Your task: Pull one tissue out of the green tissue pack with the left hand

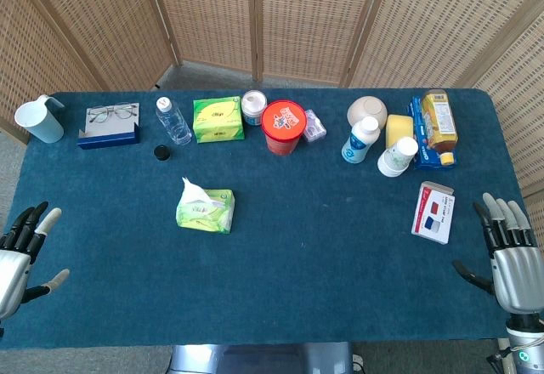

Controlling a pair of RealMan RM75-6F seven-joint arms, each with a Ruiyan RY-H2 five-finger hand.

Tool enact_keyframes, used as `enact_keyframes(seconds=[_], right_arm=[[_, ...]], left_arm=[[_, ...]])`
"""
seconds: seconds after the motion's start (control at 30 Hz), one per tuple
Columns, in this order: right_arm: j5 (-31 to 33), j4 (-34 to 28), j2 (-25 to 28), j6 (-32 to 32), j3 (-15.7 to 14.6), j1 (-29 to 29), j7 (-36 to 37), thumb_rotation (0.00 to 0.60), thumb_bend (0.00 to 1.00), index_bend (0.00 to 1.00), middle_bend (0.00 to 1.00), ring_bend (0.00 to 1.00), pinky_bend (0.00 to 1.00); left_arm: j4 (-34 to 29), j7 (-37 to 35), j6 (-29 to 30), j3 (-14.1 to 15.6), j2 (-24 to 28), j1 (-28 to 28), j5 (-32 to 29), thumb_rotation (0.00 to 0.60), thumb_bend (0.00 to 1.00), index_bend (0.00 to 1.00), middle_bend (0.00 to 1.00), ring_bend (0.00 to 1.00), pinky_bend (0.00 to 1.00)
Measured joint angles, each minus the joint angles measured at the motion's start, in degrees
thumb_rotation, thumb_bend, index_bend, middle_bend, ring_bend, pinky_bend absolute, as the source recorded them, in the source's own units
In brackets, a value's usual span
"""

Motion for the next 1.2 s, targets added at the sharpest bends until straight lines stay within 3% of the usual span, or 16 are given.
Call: enact_keyframes(seconds=[0.23, 0.43, 0.7, 0.9, 1.0, 1.2], right_arm=[[0.1, 0.0, 0.0, -0.3, -0.1, 0.0, -0.2, 0.600, 0.00, 0.00, 0.00, 0.00, 0.00], [0.7, -0.1, 0.1, -0.6, 0.1, 0.0, 0.1, 0.600, 0.00, 0.00, 0.00, 0.00, 0.00], [1.7, 0.1, 0.0, -1.7, 0.4, 0.4, 0.1, 0.600, 0.00, 0.00, 0.00, 0.00, 0.00], [3.1, 0.5, 0.5, -2.3, 0.9, 0.5, 1.8, 0.600, 0.00, 0.00, 0.00, 0.00, 0.00], [3.5, 0.7, 0.7, -2.4, 1.1, 0.5, 2.9, 0.600, 0.00, 0.00, 0.00, 0.00, 0.00], [4.0, 0.8, 1.4, -2.3, 1.4, 0.3, 4.9, 0.600, 0.00, 0.00, 0.00, 0.00, 0.00]], left_arm=[[0.2, 0.9, -0.1, -0.4, -0.3, 0.0, -0.7, 0.600, 0.00, 0.00, 0.00, 0.00, 0.02], [0.1, 3.5, -2.3, -1.5, -1.2, -1.3, -2.3, 0.600, 0.00, 0.00, 0.00, 0.00, 0.00], [-3.0, 8.1, -19.4, -8.2, -4.3, -14.1, -10.3, 0.600, 0.00, 0.00, 0.00, 0.00, 0.00], [-2.4, 16.4, -31.8, -13.5, -12.0, -26.7, -19.2, 0.600, 0.00, 0.00, 0.00, 0.00, 0.00], [-1.6, 21.7, -35.1, -14.7, -15.9, -30.7, -24.1, 0.600, 0.00, 0.00, 0.00, 0.00, 0.03], [-0.1, 34.3, -35.8, -15.2, -22.7, -35.8, -34.3, 0.600, 0.00, 0.07, 0.03, 0.06, 0.31]])
